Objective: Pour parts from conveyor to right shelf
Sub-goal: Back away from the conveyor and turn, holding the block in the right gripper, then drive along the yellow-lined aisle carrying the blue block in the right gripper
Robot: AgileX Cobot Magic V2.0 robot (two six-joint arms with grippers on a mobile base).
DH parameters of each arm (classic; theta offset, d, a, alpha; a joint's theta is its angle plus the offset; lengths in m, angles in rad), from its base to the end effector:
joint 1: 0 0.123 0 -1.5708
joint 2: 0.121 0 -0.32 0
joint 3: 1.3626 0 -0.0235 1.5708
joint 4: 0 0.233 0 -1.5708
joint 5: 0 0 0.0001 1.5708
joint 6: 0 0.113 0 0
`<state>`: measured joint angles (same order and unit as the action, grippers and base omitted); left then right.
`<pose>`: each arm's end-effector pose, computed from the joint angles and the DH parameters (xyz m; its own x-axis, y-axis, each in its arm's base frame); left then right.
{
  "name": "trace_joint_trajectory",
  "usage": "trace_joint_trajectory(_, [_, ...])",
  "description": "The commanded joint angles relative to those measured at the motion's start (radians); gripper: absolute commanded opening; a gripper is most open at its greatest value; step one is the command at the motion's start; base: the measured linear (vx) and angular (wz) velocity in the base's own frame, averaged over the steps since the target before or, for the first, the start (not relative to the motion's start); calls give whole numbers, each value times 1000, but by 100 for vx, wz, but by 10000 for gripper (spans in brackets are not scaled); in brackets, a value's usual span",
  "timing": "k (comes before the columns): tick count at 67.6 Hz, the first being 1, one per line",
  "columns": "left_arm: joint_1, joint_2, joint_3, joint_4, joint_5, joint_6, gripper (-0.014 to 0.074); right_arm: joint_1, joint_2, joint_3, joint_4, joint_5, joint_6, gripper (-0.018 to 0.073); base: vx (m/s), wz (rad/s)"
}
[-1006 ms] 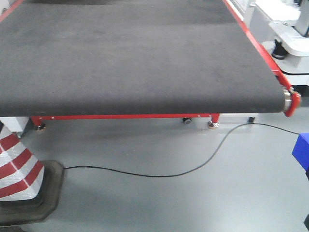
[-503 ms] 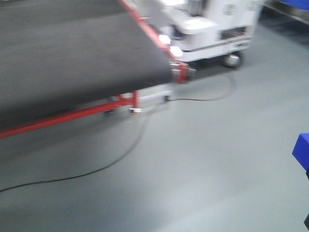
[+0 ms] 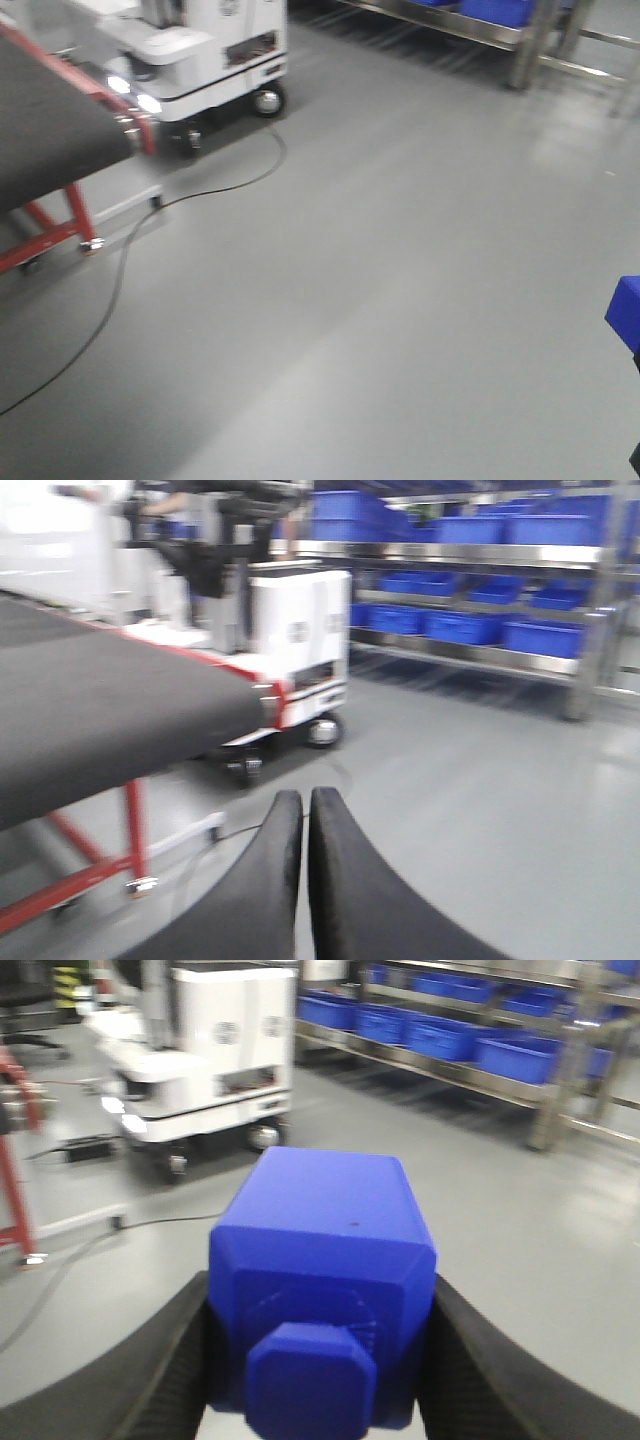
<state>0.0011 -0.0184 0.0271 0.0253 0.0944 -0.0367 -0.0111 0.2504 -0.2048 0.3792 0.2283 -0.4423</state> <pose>0.0251 0.0003 0.1956 -0.0158 -0.0115 -0.9998 -0.0037 0.9999 -0.0115 0.0447 0.0090 0.2531 -0.1646 -0.0699 -0.9839 -0.0836 0.9949 -0.0567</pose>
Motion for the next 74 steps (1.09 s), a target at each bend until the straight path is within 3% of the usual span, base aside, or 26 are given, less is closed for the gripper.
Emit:
trace_joint_trajectory(1, [-4,-5,-20,-6,-73,-7,-6,-1,9,-25,4,-78,-8,-1,-20,-77])
trace_joint_trajectory(74, [-4,-5,-20,-6,-73,-7,-6,-2,9,-25,4,-76,-8,-1,-11,-76])
